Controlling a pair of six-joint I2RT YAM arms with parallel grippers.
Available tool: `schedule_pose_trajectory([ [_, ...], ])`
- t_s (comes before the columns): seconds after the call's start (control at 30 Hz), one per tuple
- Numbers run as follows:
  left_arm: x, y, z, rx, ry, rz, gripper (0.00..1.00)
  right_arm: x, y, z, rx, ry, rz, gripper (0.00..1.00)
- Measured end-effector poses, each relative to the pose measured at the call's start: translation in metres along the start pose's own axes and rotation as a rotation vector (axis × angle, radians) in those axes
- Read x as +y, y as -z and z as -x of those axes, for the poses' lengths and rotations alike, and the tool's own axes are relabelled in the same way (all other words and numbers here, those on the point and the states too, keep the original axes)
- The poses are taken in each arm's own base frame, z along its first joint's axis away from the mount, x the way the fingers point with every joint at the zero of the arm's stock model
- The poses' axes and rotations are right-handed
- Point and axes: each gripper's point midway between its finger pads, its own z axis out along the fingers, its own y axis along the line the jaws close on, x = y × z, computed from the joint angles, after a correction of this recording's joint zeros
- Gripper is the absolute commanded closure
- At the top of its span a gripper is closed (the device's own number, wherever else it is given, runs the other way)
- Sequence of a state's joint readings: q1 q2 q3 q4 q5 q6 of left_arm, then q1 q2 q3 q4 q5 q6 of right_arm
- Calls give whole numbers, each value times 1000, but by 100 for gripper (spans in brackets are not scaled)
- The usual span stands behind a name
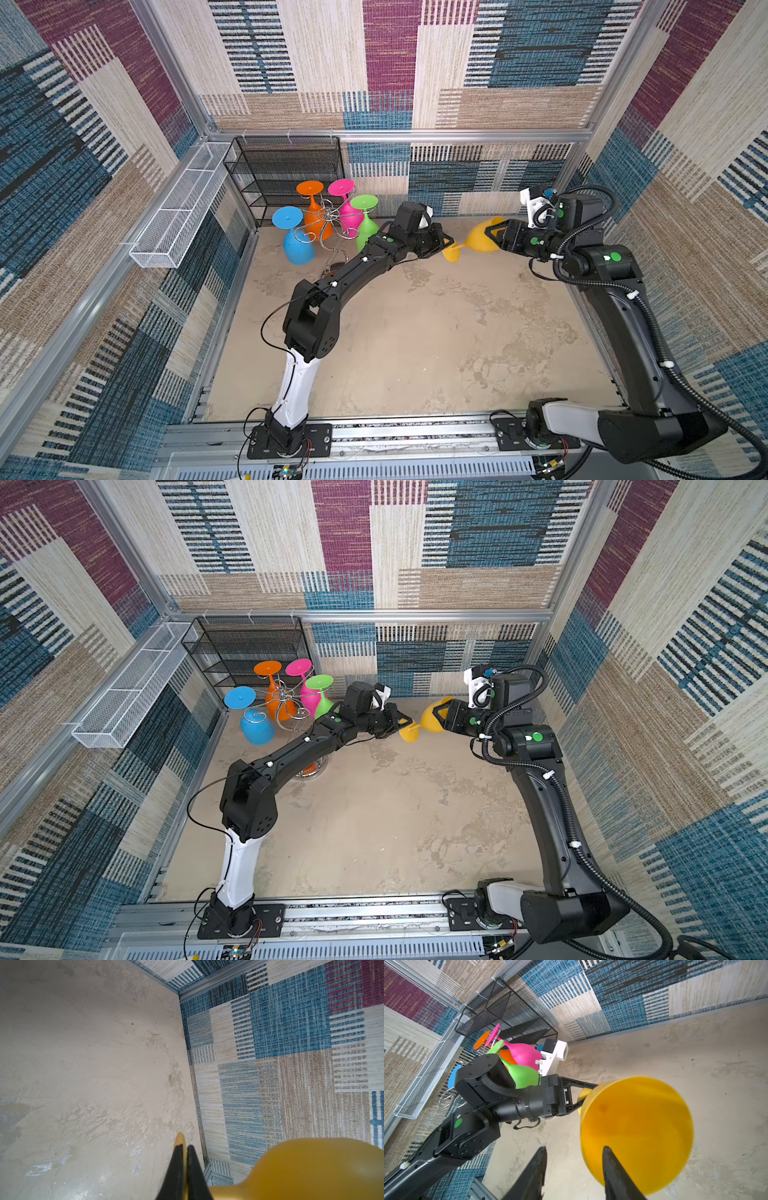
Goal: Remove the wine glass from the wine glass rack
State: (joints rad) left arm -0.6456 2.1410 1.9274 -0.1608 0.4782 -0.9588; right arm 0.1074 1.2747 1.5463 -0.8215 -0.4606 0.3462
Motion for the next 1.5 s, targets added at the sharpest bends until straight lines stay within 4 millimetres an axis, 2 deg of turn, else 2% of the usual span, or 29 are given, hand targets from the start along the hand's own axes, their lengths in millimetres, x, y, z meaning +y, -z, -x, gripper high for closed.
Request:
schedule_pose_trajectory([
  [0.23, 3, -1, -2, 3, 10, 3, 100, 1, -14, -3, 14, 25, -14, 59],
  [0.47, 6, -1, -6, 19, 27, 1, 100, 3, -23, -2, -6, 57, 1, 68],
  [0.67, 7, 0, -9, 28, 43, -1, 100, 3, -29, -1, -19, 76, 2, 86],
  [0.77, 5, 1, -8, 24, 40, -12, 100, 4, -30, 2, -28, 84, 3, 100],
  [0.97, 3, 5, -5, 5, 36, -11, 100, 7, -32, 6, -31, 92, 6, 100],
  [1.07, -1, 10, -5, -2, 29, -21, 84, 9, -27, 11, -41, 103, -3, 100],
  [1.13, -4, 13, -6, -4, 24, -29, 67, 11, -25, 15, -44, 115, -11, 100],
  [1.23, -5, 16, -10, 5, 24, -32, 51, 10, -20, 33, -91, 141, -57, 100],
  [1.37, -8, 24, -15, 5, 18, -36, 41, 13, -9, 49, -133, 167, -92, 100],
  [1.5, -15, 34, -18, 0, -1, -42, 35, 7, -1, 65, -171, 188, -165, 100],
])
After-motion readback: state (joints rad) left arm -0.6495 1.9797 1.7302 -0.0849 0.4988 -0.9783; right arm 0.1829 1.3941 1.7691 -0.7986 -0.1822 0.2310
